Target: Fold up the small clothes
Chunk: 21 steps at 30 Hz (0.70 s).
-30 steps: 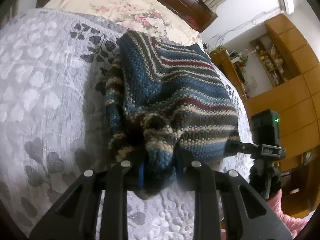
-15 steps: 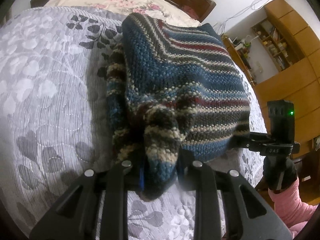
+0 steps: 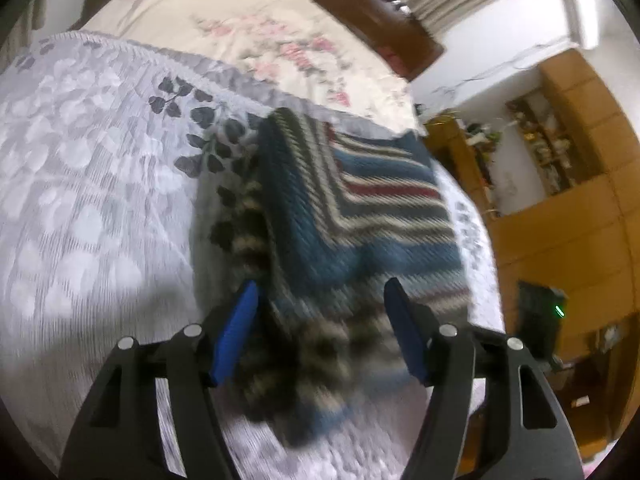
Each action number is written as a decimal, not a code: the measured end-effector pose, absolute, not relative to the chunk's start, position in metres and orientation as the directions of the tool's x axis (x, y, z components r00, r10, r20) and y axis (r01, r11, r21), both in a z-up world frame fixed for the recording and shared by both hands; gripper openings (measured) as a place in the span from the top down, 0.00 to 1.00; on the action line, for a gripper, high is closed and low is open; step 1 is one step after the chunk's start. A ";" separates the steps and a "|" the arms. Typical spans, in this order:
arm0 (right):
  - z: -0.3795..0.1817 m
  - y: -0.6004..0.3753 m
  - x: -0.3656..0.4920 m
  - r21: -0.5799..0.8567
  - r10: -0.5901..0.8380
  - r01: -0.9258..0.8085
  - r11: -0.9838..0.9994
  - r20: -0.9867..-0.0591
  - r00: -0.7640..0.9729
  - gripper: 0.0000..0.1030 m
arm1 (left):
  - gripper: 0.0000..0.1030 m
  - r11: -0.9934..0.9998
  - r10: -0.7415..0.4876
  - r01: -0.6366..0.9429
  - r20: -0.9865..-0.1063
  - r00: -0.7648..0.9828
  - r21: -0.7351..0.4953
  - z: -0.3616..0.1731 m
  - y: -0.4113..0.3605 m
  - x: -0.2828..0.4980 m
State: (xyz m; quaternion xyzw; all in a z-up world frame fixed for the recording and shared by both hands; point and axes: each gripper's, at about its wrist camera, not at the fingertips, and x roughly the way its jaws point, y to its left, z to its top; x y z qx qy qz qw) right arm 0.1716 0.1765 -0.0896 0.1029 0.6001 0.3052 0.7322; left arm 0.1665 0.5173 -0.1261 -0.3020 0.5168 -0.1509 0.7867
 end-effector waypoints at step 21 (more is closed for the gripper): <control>-0.104 0.189 0.174 0.504 0.558 -0.337 0.795 -0.825 0.083 0.35 | 0.53 0.760 -0.561 -0.101 -0.727 0.396 -0.642 -0.147 0.528 0.190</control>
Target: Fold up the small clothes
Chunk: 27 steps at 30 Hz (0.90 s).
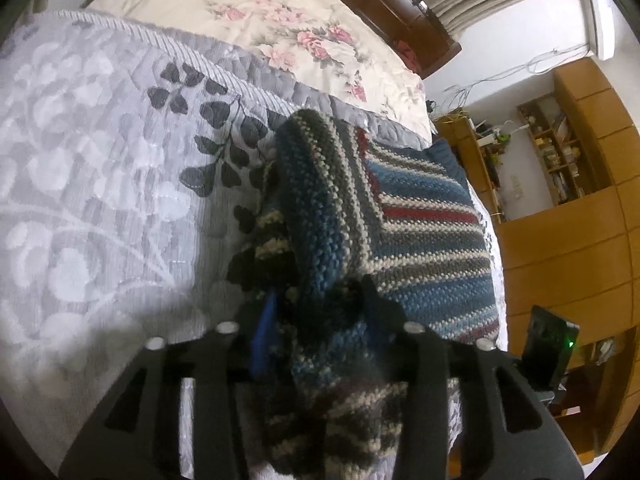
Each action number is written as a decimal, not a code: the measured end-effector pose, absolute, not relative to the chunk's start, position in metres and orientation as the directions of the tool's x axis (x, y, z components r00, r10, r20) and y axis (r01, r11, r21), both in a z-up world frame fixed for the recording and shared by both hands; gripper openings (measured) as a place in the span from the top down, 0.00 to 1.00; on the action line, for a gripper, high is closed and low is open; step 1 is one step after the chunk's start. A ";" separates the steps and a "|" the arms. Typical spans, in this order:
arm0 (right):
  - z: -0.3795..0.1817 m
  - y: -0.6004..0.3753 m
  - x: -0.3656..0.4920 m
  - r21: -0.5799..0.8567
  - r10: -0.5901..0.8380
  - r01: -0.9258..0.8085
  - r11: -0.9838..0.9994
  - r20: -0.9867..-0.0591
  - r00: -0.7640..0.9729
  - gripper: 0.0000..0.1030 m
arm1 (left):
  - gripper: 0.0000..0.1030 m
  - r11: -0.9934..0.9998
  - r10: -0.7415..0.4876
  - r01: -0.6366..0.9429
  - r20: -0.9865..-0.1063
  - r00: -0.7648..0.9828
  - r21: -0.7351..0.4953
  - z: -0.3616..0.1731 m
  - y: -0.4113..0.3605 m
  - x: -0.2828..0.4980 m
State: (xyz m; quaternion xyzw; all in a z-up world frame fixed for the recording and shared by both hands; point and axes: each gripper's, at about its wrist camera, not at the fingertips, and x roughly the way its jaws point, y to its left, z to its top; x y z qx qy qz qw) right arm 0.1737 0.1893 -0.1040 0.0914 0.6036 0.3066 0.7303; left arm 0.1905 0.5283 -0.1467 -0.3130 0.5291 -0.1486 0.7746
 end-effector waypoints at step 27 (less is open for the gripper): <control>-0.078 0.179 0.226 0.563 0.620 -0.312 0.765 -0.775 0.122 0.21 | 0.26 0.640 -0.734 -0.042 -0.627 0.262 -0.767 -0.196 0.516 0.225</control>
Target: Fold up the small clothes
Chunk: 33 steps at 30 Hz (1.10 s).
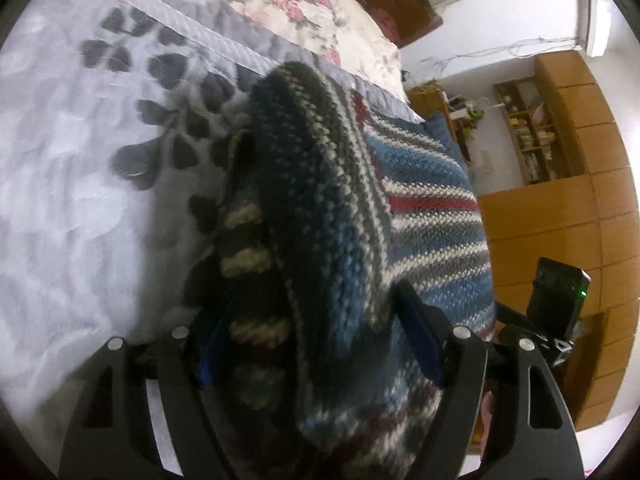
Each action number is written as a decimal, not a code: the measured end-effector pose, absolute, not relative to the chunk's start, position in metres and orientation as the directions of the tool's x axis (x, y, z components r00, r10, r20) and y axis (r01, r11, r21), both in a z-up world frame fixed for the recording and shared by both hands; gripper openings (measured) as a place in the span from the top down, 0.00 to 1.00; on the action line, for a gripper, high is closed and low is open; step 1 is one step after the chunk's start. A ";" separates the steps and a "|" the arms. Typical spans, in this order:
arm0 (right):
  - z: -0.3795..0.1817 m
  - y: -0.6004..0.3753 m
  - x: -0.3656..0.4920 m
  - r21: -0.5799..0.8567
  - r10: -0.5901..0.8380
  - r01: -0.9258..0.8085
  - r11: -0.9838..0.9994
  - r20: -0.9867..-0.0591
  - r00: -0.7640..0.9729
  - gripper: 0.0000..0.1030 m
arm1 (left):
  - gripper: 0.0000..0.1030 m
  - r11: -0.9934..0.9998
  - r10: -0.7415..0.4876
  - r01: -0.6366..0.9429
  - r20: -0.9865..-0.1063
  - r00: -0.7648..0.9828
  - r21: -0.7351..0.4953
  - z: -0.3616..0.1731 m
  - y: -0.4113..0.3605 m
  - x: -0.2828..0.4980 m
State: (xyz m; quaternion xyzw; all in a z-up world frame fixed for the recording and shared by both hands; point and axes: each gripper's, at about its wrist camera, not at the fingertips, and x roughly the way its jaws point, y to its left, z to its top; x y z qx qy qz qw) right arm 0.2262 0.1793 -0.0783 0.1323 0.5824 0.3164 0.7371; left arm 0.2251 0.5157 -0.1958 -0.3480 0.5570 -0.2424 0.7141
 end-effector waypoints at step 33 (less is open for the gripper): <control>-0.032 0.057 0.215 0.698 0.781 -0.396 0.596 -0.619 0.085 0.38 | 0.56 0.486 -0.849 0.198 -0.406 0.339 -0.851 -0.118 0.368 0.170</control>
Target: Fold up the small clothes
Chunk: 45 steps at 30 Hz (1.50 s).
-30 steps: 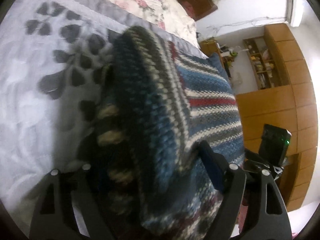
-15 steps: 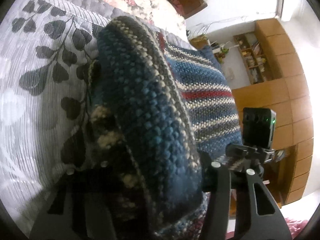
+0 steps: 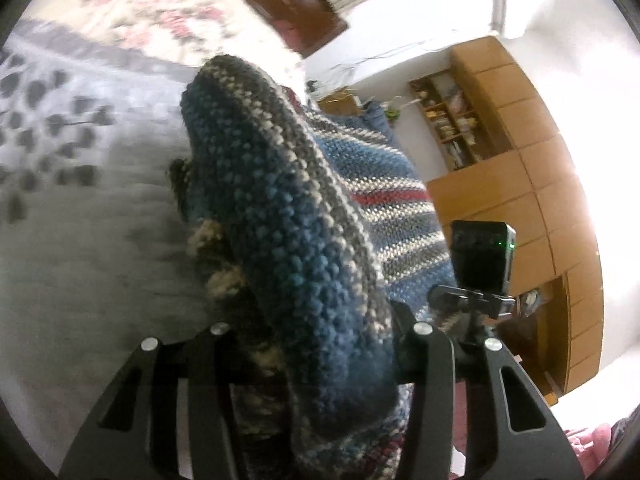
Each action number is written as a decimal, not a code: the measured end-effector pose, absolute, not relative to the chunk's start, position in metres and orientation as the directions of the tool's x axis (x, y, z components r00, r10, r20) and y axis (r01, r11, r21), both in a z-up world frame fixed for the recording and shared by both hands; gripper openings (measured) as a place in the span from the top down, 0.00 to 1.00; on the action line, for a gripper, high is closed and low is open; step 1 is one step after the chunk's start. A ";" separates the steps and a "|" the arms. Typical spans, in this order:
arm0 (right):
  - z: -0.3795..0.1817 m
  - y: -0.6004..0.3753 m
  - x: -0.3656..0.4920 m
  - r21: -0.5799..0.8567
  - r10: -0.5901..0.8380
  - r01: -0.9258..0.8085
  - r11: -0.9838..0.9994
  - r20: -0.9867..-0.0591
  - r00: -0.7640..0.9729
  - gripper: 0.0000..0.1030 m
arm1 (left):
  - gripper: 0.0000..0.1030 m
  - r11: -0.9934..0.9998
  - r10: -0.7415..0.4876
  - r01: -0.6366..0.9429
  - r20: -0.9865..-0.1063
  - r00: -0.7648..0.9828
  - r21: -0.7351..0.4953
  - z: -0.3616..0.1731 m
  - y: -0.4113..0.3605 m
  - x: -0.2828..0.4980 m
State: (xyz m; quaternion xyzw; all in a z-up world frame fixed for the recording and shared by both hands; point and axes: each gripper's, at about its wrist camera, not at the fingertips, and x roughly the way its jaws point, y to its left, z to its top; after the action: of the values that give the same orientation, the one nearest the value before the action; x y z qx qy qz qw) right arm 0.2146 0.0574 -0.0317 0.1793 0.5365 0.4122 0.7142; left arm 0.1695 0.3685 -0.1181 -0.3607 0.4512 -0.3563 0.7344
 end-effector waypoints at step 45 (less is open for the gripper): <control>-0.142 -0.177 0.161 0.768 0.799 -0.260 0.586 -0.601 0.027 0.13 | 0.31 0.783 -0.536 0.029 -0.651 0.537 -0.621 -0.118 0.219 0.065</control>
State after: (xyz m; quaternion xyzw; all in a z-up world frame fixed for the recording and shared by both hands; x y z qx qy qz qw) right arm 0.1608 -0.1770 -0.1424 0.2333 0.5780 0.3906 0.6774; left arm 0.0650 0.2185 -0.1181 -0.2816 0.4499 -0.1702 0.8302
